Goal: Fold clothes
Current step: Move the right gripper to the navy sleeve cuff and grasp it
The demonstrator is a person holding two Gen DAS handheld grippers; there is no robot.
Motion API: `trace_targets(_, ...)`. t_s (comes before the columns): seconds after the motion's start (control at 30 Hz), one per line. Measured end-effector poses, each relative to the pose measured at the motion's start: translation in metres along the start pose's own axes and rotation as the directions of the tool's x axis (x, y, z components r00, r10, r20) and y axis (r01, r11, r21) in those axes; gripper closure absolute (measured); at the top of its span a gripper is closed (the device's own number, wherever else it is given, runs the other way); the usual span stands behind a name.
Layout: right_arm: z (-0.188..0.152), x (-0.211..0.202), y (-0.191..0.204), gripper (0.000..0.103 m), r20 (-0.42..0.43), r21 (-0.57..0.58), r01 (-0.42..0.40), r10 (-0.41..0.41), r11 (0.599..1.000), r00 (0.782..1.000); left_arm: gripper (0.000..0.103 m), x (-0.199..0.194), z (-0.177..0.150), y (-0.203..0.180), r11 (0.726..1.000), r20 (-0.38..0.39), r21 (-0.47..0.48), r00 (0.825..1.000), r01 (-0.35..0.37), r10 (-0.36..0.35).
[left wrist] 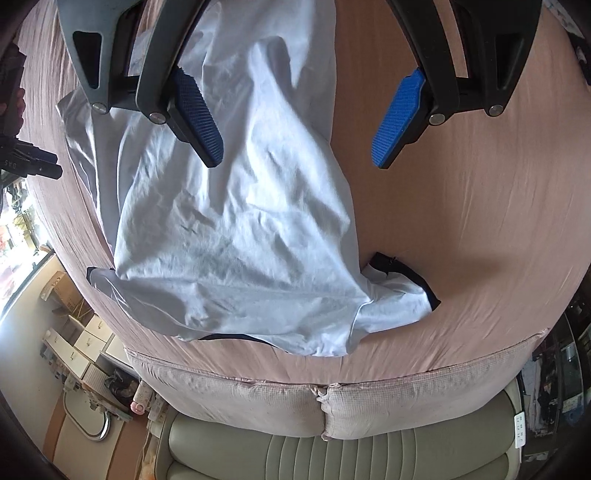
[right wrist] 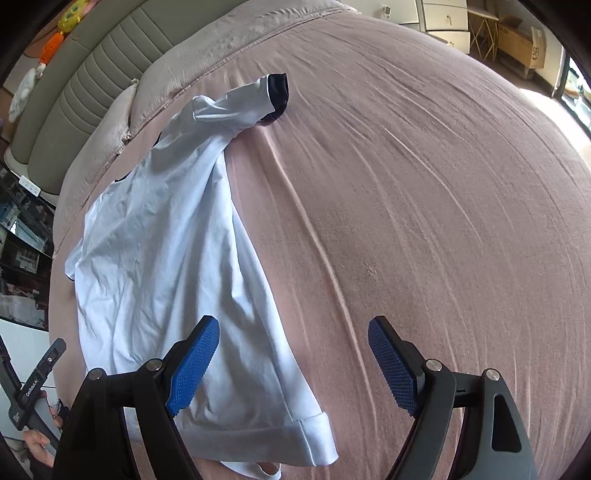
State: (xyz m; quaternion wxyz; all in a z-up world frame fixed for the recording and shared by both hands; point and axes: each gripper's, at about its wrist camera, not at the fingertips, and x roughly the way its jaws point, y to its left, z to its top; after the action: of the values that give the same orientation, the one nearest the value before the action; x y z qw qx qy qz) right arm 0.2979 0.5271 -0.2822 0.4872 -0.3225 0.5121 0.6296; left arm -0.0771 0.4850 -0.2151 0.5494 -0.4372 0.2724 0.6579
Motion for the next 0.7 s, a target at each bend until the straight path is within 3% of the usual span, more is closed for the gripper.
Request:
trace_targets(0.17, 0.039, -0.004, 0.025, 0.02, -0.025, 0.041, 0.03, -0.029, 0.999, 0.999, 0.02, 0.019, 0.043, -0.009, 0.995, -0.073, -0.045, 0.993, 0.086, -0.089)
trace_targets(0.33, 0.079, -0.007, 0.038, 0.02, -0.049, 0.113, 0.026, -0.021, 0.993, 0.999, 0.02, 0.031, 0.073, -0.036, 0.993, -0.144, -0.027, 0.983, 0.111, -0.114)
trace_targets(0.53, 0.128, 0.0, 0.043, 0.02, -0.066, 0.077, -0.003, 0.008, 0.997, 0.998, 0.02, 0.046, 0.08, -0.097, 0.993, -0.151, 0.056, 0.984, 0.103, -0.093)
trace_targets(0.7, 0.155, 0.016, 0.029, 0.02, -0.094, 0.086, -0.07, 0.078, 0.994, 0.993, 0.02, 0.075, 0.079, -0.159, 0.982, -0.214, 0.163, 0.975, 0.094, -0.058)
